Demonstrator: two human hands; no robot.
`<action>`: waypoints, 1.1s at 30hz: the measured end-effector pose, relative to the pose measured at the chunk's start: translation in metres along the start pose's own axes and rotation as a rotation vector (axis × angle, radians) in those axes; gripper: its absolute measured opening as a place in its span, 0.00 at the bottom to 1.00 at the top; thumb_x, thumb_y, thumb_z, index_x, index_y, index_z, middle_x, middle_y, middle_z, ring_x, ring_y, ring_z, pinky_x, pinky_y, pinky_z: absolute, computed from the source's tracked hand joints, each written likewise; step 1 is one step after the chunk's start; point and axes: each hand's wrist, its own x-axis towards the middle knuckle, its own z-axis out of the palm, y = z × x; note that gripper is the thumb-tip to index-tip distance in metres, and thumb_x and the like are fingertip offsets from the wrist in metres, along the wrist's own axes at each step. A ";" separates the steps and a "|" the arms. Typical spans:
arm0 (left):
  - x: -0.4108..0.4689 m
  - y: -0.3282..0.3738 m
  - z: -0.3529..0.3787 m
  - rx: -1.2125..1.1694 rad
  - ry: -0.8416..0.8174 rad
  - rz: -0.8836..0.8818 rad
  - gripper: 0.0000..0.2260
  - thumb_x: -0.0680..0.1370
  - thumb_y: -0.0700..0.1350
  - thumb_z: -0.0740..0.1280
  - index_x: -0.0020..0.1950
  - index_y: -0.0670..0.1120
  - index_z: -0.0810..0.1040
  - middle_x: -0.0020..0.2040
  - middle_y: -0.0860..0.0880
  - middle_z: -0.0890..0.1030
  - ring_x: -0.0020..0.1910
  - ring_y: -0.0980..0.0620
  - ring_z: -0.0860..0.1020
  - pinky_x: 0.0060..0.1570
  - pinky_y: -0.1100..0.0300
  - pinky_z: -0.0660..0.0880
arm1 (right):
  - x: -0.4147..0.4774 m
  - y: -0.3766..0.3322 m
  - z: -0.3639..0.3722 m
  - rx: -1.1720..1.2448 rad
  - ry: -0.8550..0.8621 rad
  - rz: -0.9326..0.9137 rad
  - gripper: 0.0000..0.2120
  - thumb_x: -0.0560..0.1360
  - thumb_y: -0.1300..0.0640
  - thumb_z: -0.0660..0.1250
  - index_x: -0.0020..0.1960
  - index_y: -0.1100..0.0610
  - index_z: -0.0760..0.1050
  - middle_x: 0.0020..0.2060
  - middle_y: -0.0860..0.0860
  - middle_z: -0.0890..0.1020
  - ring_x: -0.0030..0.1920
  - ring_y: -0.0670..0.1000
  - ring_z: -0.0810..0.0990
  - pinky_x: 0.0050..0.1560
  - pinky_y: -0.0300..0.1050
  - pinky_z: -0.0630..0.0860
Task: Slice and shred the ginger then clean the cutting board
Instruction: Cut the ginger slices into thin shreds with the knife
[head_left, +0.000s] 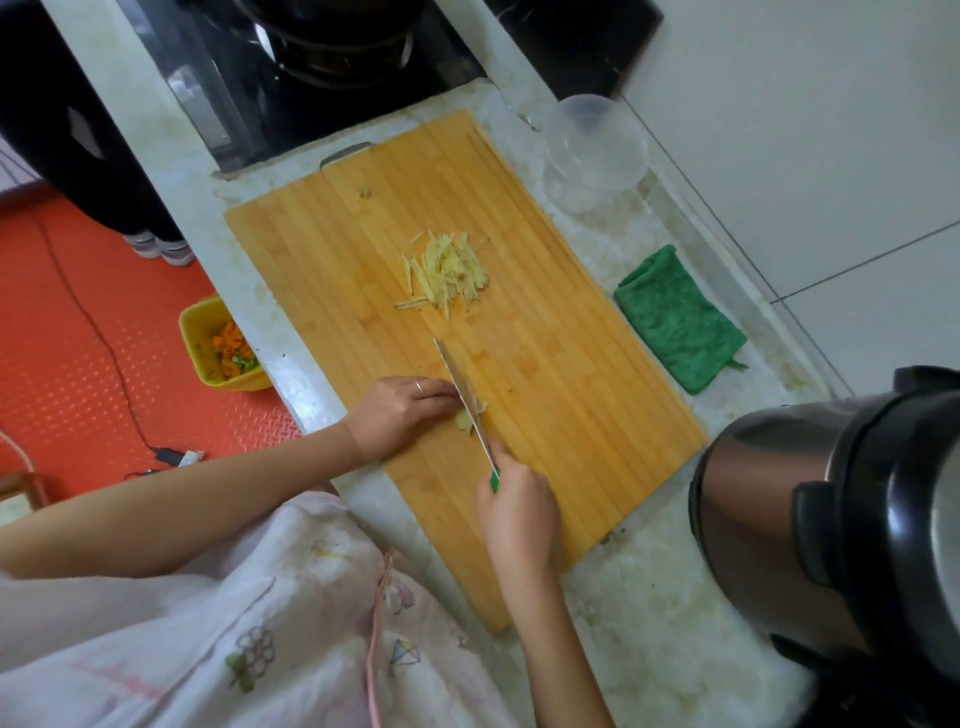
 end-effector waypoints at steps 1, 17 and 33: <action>-0.001 -0.001 0.001 -0.001 0.003 0.004 0.13 0.83 0.45 0.55 0.52 0.46 0.78 0.50 0.46 0.83 0.42 0.47 0.82 0.36 0.61 0.77 | -0.002 0.002 -0.002 -0.003 0.005 -0.012 0.23 0.79 0.57 0.58 0.73 0.46 0.64 0.52 0.53 0.83 0.51 0.53 0.81 0.39 0.41 0.65; 0.002 0.000 -0.002 0.042 0.070 -0.005 0.23 0.84 0.47 0.52 0.45 0.41 0.84 0.47 0.44 0.84 0.41 0.47 0.82 0.40 0.61 0.73 | -0.012 0.005 0.000 -0.030 -0.003 -0.024 0.22 0.80 0.55 0.58 0.73 0.46 0.63 0.52 0.53 0.82 0.52 0.52 0.80 0.38 0.40 0.63; -0.001 -0.002 0.001 0.042 0.050 -0.001 0.21 0.84 0.46 0.53 0.46 0.41 0.84 0.48 0.44 0.84 0.41 0.46 0.83 0.37 0.60 0.75 | -0.010 0.004 0.000 -0.023 0.001 -0.029 0.21 0.79 0.56 0.58 0.72 0.47 0.66 0.51 0.54 0.82 0.52 0.55 0.80 0.38 0.42 0.63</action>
